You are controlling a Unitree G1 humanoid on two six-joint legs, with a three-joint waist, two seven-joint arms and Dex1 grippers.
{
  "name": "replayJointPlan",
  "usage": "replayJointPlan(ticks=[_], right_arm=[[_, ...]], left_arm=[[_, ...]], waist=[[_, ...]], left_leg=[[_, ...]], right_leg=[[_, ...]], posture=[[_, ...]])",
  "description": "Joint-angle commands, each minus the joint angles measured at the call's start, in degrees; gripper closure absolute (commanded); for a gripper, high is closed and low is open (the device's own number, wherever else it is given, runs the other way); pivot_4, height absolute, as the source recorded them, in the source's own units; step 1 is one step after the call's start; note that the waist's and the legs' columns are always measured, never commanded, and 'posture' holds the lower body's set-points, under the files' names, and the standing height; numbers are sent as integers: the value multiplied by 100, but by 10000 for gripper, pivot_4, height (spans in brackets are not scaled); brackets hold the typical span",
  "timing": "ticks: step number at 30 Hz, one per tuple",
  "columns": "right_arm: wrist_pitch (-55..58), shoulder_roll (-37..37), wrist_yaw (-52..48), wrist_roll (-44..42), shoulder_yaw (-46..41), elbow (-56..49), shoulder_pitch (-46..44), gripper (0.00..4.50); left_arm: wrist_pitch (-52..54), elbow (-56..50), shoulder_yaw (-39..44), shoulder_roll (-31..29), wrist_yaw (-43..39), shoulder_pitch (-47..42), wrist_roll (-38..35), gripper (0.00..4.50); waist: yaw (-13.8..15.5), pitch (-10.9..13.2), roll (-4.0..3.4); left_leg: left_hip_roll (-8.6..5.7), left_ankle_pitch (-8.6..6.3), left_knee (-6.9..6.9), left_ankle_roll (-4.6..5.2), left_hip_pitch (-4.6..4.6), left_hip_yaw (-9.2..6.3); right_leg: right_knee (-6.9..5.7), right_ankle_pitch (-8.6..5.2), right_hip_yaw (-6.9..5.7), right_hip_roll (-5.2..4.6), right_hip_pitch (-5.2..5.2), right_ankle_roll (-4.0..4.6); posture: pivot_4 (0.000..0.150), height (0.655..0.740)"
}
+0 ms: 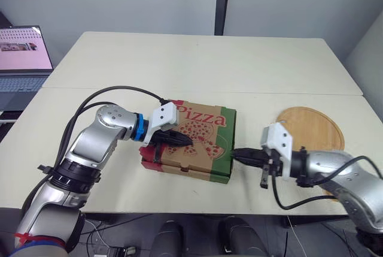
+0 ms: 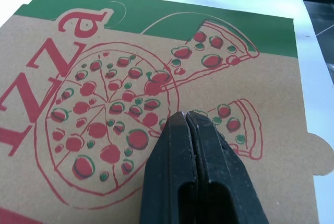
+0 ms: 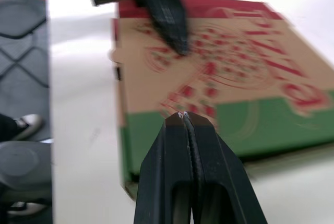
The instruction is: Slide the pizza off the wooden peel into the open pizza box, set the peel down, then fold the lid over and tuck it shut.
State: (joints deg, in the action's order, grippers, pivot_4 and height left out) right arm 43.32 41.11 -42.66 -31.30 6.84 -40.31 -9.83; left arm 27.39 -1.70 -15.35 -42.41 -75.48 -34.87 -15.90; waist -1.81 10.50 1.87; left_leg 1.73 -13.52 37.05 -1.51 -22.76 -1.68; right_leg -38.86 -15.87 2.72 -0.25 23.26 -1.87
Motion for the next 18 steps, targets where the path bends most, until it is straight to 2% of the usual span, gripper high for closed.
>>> replayJointPlan(ticks=[1,4,9,18], right_arm=[[-93,7,41,284,346,-54,-96,44369],[-227,50,-17,528,588,92,-123,44369],[-328,78,-101,648,657,165,-170,44369],[-426,85,-251,774,739,221,-236,44369]], left_arm=[[106,-164,227,-52,36,-69,-122,45000],[305,-256,492,-189,16,-133,-332,45000],[257,63,999,-803,-176,-199,-371,45000],[-1303,1561,1104,-2126,-643,82,513,45000]], waist=[[3,0,0],[5,0,0],[-21,0,0],[-1,0,-1]], left_leg=[[-1,0,0,0,-1,0],[-1,0,0,0,-3,-1],[3,0,-1,0,1,-1],[3,0,-4,0,-1,2]], right_leg=[[1,0,0,-1,0,0],[1,0,-2,-2,1,0],[-1,-1,-2,1,3,1],[1,-5,-3,-1,7,8]], posture=[[1500,7325],[1500,7325],[1500,7325],[1500,7325]])
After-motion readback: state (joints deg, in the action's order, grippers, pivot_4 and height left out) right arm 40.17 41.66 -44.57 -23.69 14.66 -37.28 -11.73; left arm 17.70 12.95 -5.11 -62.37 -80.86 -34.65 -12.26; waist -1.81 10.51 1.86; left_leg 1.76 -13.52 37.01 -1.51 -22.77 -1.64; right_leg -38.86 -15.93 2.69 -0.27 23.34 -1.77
